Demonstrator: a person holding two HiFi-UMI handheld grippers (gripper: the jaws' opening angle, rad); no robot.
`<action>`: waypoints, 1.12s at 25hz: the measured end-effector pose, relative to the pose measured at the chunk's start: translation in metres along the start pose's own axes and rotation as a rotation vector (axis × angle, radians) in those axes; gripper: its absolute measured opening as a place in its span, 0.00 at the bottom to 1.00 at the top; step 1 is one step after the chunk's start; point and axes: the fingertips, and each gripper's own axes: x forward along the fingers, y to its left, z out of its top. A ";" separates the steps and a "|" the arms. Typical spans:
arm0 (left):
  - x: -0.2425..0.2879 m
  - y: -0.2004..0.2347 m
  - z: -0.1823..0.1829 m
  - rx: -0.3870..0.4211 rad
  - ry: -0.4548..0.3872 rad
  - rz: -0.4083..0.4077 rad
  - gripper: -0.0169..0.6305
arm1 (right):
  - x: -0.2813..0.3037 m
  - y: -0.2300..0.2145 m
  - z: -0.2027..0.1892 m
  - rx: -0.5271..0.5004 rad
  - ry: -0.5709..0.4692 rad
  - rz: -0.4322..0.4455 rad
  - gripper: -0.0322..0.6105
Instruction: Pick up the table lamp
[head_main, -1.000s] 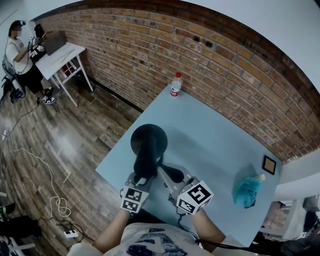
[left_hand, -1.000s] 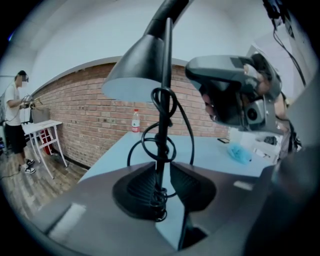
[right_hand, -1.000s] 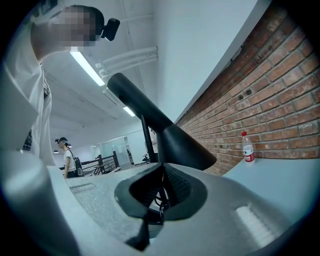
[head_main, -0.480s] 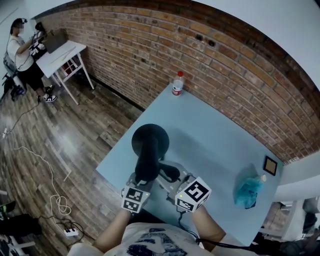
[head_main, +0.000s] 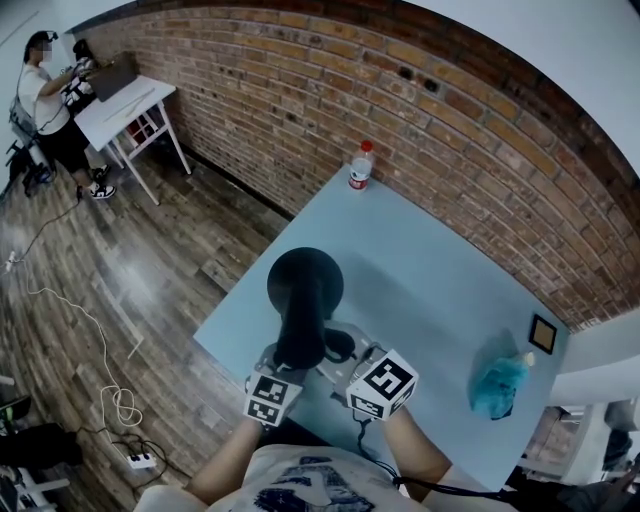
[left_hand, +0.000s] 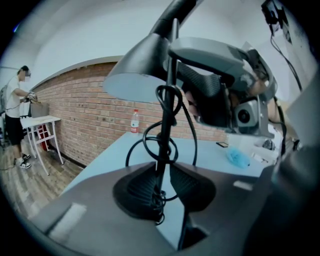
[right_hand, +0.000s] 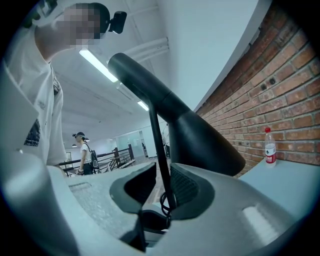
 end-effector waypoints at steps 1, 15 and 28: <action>0.000 0.001 0.000 -0.001 0.000 -0.001 0.15 | 0.001 0.000 0.000 0.000 0.001 0.004 0.18; 0.000 0.004 -0.001 -0.022 -0.033 -0.024 0.13 | 0.004 -0.002 0.001 0.015 -0.032 0.000 0.14; -0.002 0.004 0.001 0.007 -0.062 -0.013 0.11 | 0.001 -0.001 0.002 0.012 -0.063 -0.008 0.13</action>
